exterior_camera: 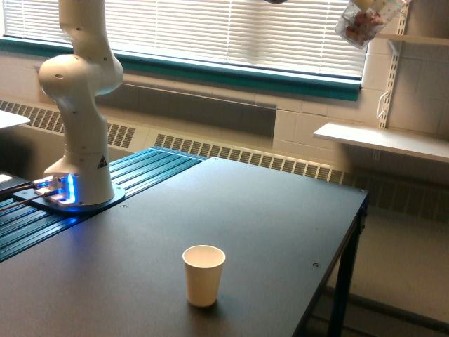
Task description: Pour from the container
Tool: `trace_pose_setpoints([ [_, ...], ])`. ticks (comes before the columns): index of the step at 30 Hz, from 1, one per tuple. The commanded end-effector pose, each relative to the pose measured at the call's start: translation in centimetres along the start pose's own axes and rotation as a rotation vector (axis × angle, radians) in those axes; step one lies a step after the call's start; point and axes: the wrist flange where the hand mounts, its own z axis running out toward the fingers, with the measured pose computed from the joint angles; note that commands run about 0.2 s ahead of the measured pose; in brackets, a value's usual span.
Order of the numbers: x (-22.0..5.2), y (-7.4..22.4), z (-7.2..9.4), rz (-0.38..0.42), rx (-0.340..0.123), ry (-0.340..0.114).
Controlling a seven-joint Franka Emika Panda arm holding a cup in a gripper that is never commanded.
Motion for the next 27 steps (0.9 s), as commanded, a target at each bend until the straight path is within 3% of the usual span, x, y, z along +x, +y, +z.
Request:
trace_pose_setpoints([
  [1,-0.2,0.4,0.4,0.040,-0.050,-0.050],
  [4,-0.9,-0.3,0.4,0.031,-0.039,-0.061],
  [5,-1.2,0.4,0.7,0.000,-0.098,-0.051],
  [8,-1.1,1.0,0.2,0.061,-0.087,-0.055],
  [10,-1.4,1.9,0.1,0.077,-0.131,-0.062],
  [12,-1.6,2.8,-0.3,0.082,-0.144,-0.058],
  [14,-2.0,4.0,-0.7,0.115,-0.158,-0.064],
  [18,-3.3,6.5,-1.3,0.105,-0.231,-0.079],
  [22,-4.2,9.4,-2.0,0.169,-0.283,-0.099],
  [25,-4.4,11.6,-2.6,0.263,-0.308,-0.114],
  [27,-4.8,13.2,-2.8,0.259,-0.351,-0.116],
])
